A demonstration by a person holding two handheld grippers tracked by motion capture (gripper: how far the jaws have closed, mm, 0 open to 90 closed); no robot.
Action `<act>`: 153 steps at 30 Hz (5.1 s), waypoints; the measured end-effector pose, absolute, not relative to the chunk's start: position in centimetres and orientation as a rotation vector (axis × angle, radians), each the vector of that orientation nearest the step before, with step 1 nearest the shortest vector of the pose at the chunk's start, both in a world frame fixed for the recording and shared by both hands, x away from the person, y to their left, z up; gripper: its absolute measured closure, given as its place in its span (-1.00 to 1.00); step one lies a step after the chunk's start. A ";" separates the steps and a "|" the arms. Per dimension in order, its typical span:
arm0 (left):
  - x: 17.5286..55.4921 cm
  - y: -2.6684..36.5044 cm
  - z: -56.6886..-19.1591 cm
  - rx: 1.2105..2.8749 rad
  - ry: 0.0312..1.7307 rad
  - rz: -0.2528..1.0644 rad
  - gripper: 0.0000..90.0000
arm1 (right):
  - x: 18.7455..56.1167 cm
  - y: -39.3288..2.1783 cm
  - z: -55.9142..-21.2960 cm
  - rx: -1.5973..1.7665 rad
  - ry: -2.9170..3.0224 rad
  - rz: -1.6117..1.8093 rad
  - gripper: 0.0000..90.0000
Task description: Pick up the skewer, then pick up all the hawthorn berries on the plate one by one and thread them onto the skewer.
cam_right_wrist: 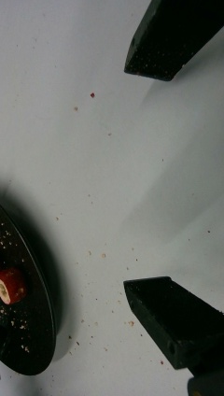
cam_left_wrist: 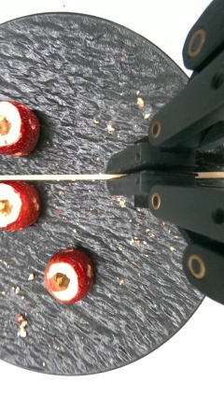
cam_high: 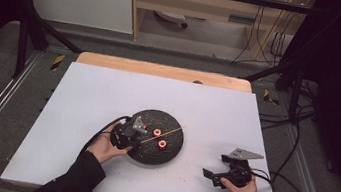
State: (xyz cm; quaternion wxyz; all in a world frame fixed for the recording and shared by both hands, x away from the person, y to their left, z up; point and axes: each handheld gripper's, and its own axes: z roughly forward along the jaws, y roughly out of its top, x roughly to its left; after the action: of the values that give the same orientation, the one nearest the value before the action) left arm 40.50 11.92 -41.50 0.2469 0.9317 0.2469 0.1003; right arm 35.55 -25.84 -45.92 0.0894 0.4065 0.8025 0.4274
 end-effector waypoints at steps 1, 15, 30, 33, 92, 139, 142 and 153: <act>40.4 12.0 -41.4 2.533 0.679 0.273 0.95 | 35.6 -25.8 -45.9 1.209 2.387 1.271 -0.98; 38.5 14.0 -41.0 2.404 0.759 0.262 0.96 | 35.5 -25.8 -46.0 1.214 2.387 1.259 -0.98; 35.9 16.9 -41.0 2.207 0.830 0.296 0.96 | 35.6 -25.7 -46.1 1.230 2.381 1.248 -0.99; 35.3 17.4 -41.1 2.182 0.832 0.307 0.96 | 35.6 -25.7 -46.1 1.232 2.379 1.249 -0.98; 31.5 22.5 -44.0 1.959 0.872 0.353 0.96 | 37.4 -14.9 -40.3 1.155 2.452 1.131 -0.98; 31.7 22.4 -44.4 1.983 0.879 0.350 0.96 | 43.2 -6.7 -41.4 1.223 2.735 0.749 0.33; 31.7 22.4 -44.4 1.985 0.877 0.350 0.96 | 43.2 -6.7 -41.5 1.231 2.742 0.739 0.36; 31.7 22.3 -44.4 1.987 0.871 0.349 0.96 | 43.1 -7.0 -40.7 1.265 2.713 0.798 0.38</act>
State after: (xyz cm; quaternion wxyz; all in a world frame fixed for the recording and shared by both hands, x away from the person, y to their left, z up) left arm 31.67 22.26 -44.41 0.4546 0.8054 0.3530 0.1415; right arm 43.12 -7.02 -40.65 0.0216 0.4082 0.8755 0.2576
